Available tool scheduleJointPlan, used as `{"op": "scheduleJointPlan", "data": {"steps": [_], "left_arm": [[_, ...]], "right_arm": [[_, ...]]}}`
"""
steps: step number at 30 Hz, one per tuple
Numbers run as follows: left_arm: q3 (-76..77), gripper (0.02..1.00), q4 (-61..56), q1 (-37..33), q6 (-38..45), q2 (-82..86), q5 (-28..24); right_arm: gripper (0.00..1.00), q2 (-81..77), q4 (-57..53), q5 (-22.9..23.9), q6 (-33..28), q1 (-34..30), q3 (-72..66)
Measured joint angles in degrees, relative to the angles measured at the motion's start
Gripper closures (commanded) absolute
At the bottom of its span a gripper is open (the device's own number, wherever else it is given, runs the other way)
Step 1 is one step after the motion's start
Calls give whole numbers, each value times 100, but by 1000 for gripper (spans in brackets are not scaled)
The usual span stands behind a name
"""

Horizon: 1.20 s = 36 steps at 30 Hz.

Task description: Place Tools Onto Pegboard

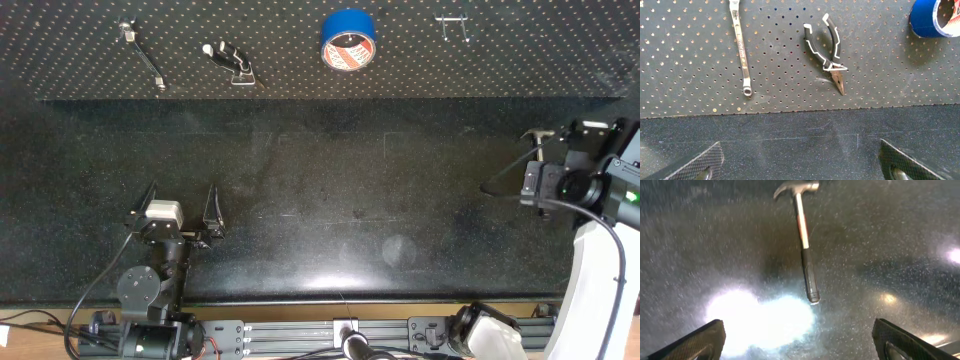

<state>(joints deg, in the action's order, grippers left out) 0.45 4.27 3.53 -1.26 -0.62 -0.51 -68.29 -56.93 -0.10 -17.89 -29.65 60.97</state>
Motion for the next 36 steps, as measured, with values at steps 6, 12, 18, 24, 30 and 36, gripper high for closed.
{"op": "scheduleJointPlan", "data": {"steps": [6, 12, 18, 24, 30, 36], "left_arm": [[0, 23, 2, 0, -2, 0, 0], [0, 23, 2, 0, -2, 0, 0], [0, 23, 2, 0, 0, 0, 0], [0, 23, 2, 0, 0, 0, 0], [0, 25, 2, 0, -2, 0, 0], [0, 23, 2, 0, -2, 0, 0]], "right_arm": [[45, -1327, 144, -673, -1622, -988, 0], [45, -2354, 280, -737, -1987, -1235, 0], [45, -2677, 728, -236, -2015, -999, 0], [45, -2975, 981, -216, -2015, -778, 0], [45, -3029, 1255, -468, -2015, -778, 0], [45, -3136, 1427, -608, -2015, -778, 0]]}}
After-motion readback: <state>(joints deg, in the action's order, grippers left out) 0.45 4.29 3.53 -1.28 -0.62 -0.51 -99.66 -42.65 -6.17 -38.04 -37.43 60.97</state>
